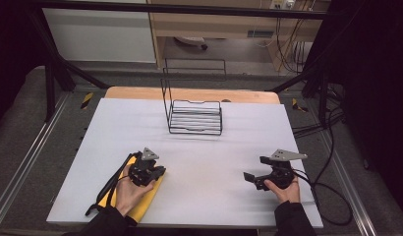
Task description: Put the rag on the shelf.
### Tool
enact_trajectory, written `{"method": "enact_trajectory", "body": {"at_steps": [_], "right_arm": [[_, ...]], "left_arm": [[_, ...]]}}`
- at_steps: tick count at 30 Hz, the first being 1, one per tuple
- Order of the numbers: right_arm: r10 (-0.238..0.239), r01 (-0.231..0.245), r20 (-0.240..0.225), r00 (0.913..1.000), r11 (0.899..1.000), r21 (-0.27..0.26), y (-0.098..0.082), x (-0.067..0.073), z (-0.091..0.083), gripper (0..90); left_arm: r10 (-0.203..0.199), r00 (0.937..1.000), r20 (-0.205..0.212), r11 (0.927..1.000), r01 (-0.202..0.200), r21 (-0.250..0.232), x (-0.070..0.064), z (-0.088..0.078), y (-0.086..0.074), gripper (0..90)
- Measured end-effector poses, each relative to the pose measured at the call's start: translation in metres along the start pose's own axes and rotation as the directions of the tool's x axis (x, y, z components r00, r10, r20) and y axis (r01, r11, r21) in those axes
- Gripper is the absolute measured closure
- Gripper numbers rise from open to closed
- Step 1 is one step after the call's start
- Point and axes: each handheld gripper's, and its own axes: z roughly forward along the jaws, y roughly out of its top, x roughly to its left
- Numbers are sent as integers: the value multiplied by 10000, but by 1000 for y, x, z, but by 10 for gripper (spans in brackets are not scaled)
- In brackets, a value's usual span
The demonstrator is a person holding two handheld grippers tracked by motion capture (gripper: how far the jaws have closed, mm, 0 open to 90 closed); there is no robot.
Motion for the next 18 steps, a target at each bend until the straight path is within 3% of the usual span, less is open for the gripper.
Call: {"method": "enact_trajectory", "body": {"at_steps": [5,12,18], "right_arm": [[19,-19,-3,10000,10000,-14,1,1,0,12],[-21,21,-46,10000,10000,7,1,3,3,13],[-135,135,-79,9999,9999,50,2,6,5,17]], "left_arm": [[33,9996,277,9995,-24,-315,-15,2,12,851],[158,9976,667,9988,-126,-481,-42,21,30,850],[783,9940,762,9965,-756,-369,-48,38,30,827]]}}
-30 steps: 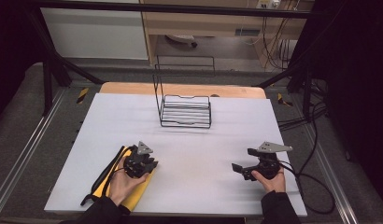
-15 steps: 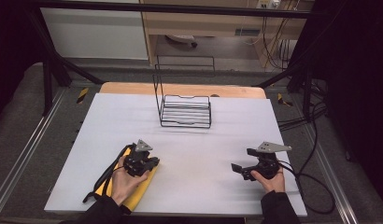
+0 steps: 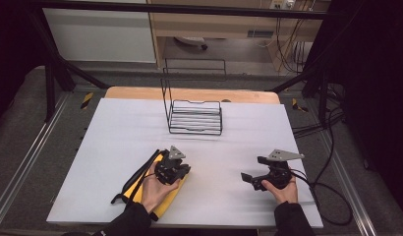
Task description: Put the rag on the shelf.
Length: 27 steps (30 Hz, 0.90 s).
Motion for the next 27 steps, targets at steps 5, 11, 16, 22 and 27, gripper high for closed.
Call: {"method": "enact_trajectory", "body": {"at_steps": [5,11,16,22,27], "right_arm": [[50,-51,37,10000,10000,62,0,1,2,19],[4,-4,116,9999,10000,42,3,8,6,23],[-81,82,143,9999,10000,-40,8,19,14,32],[-210,207,279,9994,9997,95,15,36,30,49],[-375,364,299,9988,9987,357,23,54,49,59]], "left_arm": [[238,9989,414,9992,-225,-319,6,-12,-1,656],[551,9983,210,9978,-543,-371,25,-48,-4,424],[212,9996,-163,9995,-216,-233,53,-79,-21,378],[-235,9975,-662,9997,242,106,83,-97,-52,442],[-586,9936,-971,9972,628,413,99,-105,-77,522]]}}
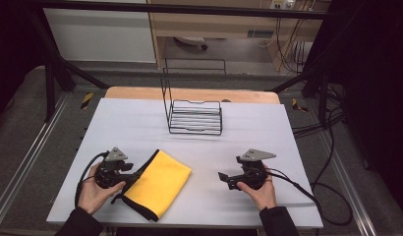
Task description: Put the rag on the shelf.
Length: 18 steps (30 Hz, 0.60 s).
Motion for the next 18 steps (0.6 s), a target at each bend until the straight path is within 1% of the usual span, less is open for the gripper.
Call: {"method": "enact_trajectory", "body": {"at_steps": [2,3,5,7,9,10,13,14,16,18], "right_arm": [[-117,117,-38,9999,9998,141,4,9,8,69],[-168,170,-71,9998,9997,189,5,15,13,74],[-297,301,-168,9994,9991,285,9,25,23,113],[-273,282,-257,9993,9990,349,12,35,33,147],[-129,143,-338,9993,9990,424,14,42,43,196],[-88,102,-387,9992,9993,360,15,45,48,235],[23,-6,-356,9994,9988,489,16,53,63,306],[109,-94,-290,9995,9987,499,16,55,67,334],[222,-202,-313,9993,9978,628,16,58,75,360],[338,-319,-322,9989,9978,584,17,59,81,390]], "left_arm": [[-212,9997,80,9996,211,162,5,0,-8,539],[-229,9997,105,9996,227,194,6,-1,-10,555],[-230,9995,199,9995,226,240,8,-2,-14,572],[-230,9993,311,9994,222,259,8,-2,-17,584],[-242,9989,401,9993,230,296,7,-1,-19,594],[-198,9989,431,9993,184,322,6,-1,-20,598],[-250,9983,526,9994,236,266,4,-3,-22,612],[-321,9978,575,9993,309,216,4,-5,-21,609],[-408,9973,617,9992,407,22,4,-9,-20,588],[-404,9971,639,9991,411,-111,3,-13,-19,573]]}}
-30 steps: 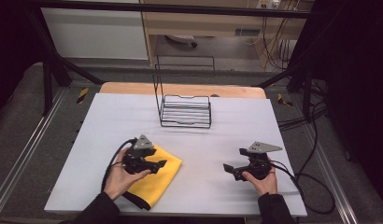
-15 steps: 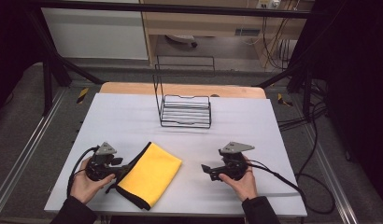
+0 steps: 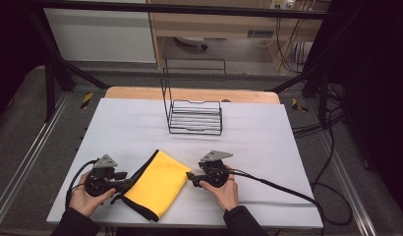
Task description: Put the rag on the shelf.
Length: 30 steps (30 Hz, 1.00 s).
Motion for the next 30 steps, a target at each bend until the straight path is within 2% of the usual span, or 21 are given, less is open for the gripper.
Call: {"method": "enact_trajectory", "body": {"at_steps": [2,6,10,16,22,25,28,29,30], "right_arm": [[197,-197,-15,9998,9998,1,2,1,3,416],[450,-451,134,9989,9990,52,4,3,8,486],[465,-471,195,9987,9985,288,1,5,12,543],[983,-988,137,9951,9941,443,-2,8,15,627],[1415,-1409,-161,9898,9894,339,-3,10,17,817],[1467,-1461,-226,9889,9889,256,-1,8,16,843],[1450,-1445,-294,9890,9894,172,5,5,12,850],[1426,-1421,-330,9892,9897,179,8,3,9,850],[1419,-1413,-357,9892,9898,175,11,2,6,852]], "left_arm": [[41,9999,97,10000,-41,61,-4,1,0,562],[259,9996,-52,9978,-256,610,-8,10,-3,582],[102,9999,59,9971,-106,756,-5,13,-6,582],[-128,9999,110,9958,117,905,-9,14,-7,631],[-274,9996,-1,9932,273,1131,-14,13,-5,710],[-244,9996,-134,9937,257,1090,-18,13,-5,746],[-420,9990,-181,9932,437,1075,-21,13,-3,767],[-474,9988,-119,9936,484,1024,-23,13,-2,770],[-591,9981,167,9931,571,1026,-26,13,-1,775]]}}
